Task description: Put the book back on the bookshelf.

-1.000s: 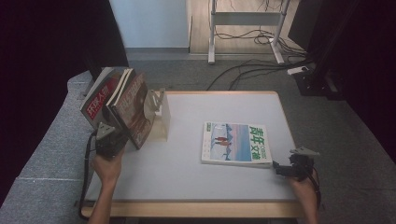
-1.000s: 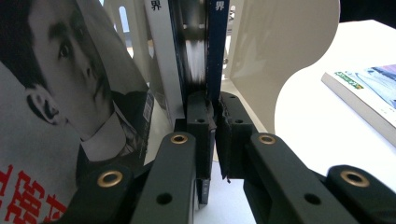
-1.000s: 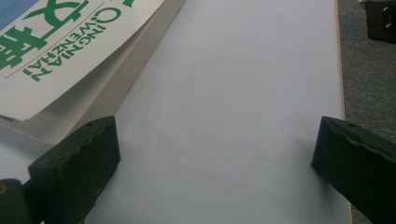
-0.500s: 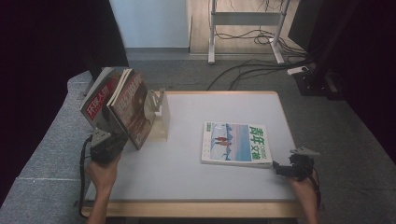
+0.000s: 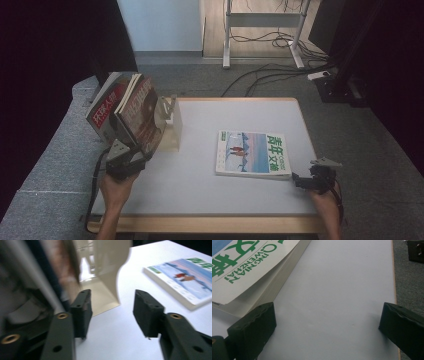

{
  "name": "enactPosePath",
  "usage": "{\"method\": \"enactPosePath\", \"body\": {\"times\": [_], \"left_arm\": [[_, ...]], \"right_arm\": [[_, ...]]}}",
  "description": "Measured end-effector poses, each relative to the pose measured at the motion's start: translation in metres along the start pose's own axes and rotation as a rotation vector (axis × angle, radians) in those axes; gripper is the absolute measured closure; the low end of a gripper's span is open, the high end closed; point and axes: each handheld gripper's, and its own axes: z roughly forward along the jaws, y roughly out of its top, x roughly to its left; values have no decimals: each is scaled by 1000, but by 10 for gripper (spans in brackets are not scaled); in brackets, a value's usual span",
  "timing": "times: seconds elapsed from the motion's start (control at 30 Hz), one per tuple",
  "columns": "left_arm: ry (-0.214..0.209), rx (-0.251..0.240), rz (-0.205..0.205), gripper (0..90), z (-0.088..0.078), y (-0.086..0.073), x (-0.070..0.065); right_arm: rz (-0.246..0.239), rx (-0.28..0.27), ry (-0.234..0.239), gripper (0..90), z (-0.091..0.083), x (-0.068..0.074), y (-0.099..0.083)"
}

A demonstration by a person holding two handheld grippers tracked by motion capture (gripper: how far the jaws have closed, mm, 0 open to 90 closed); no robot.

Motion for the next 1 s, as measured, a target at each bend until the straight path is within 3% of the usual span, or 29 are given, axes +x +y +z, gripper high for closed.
{"method": "enactPosePath", "body": {"times": [0.3, 0.53, 0.7, 1.0], "left_arm": [[-97, 53, 72, 140, 23, 9, -24], [-182, 89, 100, 77, 43, 15, -40], [-206, 112, 134, 7, 56, 16, -48], [-240, 123, 174, 5, 75, 10, -59]], "right_arm": [[-1, -1, 0, 3, 0, 0, 0], [-1, -1, 1, 5, 0, 0, 0], [-2, -1, 2, 6, 0, 0, 0], [-1, -1, 2, 6, 0, 0, 0]]}}
